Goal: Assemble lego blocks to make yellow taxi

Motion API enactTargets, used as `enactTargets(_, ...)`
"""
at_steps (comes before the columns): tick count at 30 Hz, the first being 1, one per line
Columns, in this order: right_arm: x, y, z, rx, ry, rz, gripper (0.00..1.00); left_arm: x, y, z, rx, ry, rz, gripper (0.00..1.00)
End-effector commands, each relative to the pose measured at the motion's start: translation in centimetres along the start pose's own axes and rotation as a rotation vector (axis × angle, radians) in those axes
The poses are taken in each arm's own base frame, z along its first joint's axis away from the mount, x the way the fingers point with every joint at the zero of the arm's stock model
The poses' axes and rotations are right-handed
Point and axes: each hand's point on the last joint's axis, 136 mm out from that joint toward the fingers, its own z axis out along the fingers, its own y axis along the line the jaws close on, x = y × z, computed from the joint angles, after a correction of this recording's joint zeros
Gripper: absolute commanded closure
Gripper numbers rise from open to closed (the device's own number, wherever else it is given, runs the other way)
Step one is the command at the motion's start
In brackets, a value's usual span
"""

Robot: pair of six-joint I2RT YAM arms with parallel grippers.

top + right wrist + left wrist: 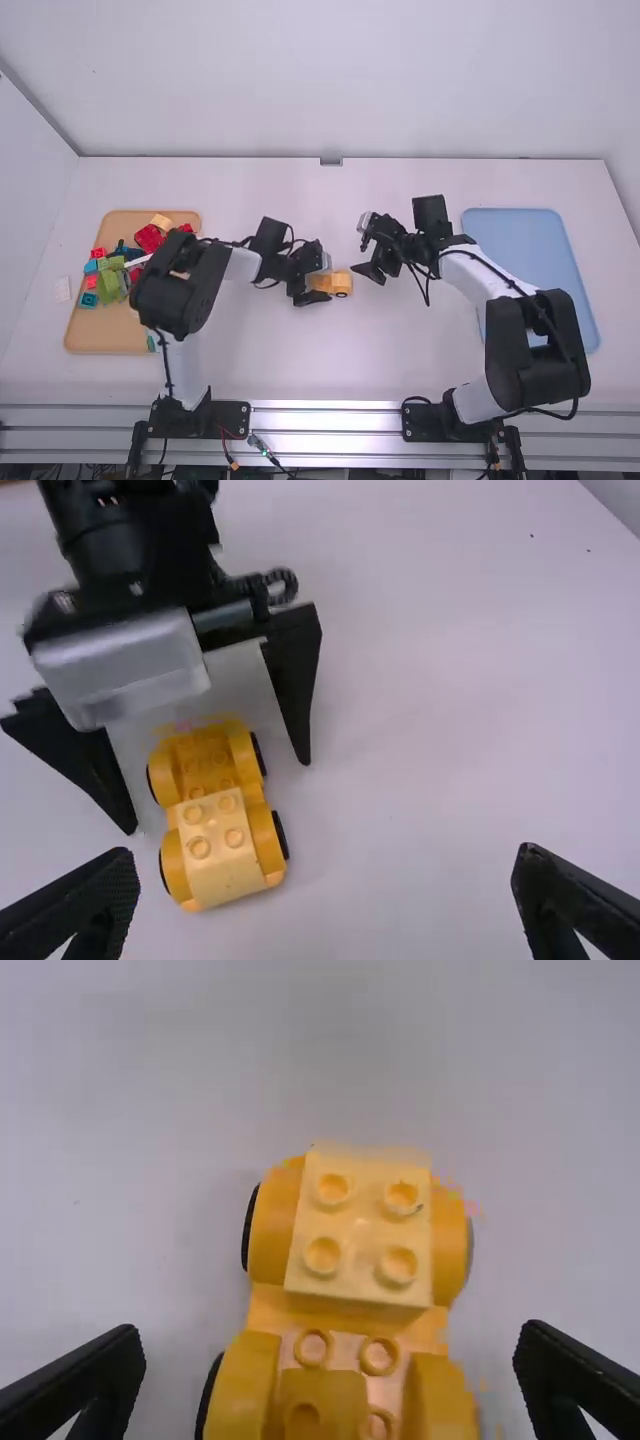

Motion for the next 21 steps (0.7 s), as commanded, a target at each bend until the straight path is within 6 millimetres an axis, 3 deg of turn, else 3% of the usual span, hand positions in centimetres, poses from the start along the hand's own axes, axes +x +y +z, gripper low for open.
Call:
enactTargets(1, -0.3, -0.2, -0.2, 0.005, -0.005, -0.007, 0.01, -3.1, 1.0, -3.4, -0.066, -0.035, 0.021, 0.01)
enactTargets(7, -0.3, -0.2, -0.2, 0.006, -0.006, -0.008, 0.01, -4.6, 1.0, -9.7, -0.170, 0.013, -0.043, 0.01)
enactTargets(9, -0.4, -0.3, -0.2, 0.009, -0.008, -0.012, 0.01, -3.3, 0.9, -12.4, -0.243, 0.107, -0.106, 0.01)
enactTargets(11, -0.5, -0.4, -0.2, 0.012, -0.010, -0.014, 0.01, -2.7, 1.4, -13.8, -0.300, 0.150, -0.117, 0.01)
enactTargets(13, -0.7, -0.7, -0.2, 0.023, -0.021, -0.024, 0.01, -2.0, 3.4, -16.8, -0.462, 0.187, -0.224, 0.01)
enactTargets(14, -0.8, -0.7, -0.2, 0.024, -0.021, -0.025, 0.01, -2.0, 4.0, -17.3, -0.495, 0.183, -0.250, 0.01)
enactTargets(16, -1.0, -1.0, -0.2, 0.033, -0.030, -0.037, 0.01, -1.5, 7.7, -21.1, -0.748, 0.109, -0.504, 0.01)
enactTargets(17, -1.0, -1.0, -0.2, 0.034, -0.031, -0.038, 0.01, -1.3, 8.6, -22.2, -0.814, 0.081, -0.572, 0.01)
enactTargets(19, -1.2, -1.1, -0.2, 0.041, -0.037, -0.047, 0.01, 0.6, 11.4, -27.3, -1.084, -0.039, -0.836, 0.01)
enactTargets(20, -1.3, -1.2, -0.2, 0.044, -0.040, -0.046, 0.01, 1.5, 12.0, -29.1, -1.160, -0.063, -0.909, 0.01)
enactTargets(21, -1.3, -1.2, -0.2, 0.044, -0.040, -0.046, 0.01, 1.5, 12.0, -29.1, -1.160, -0.063, -0.909, 0.01)
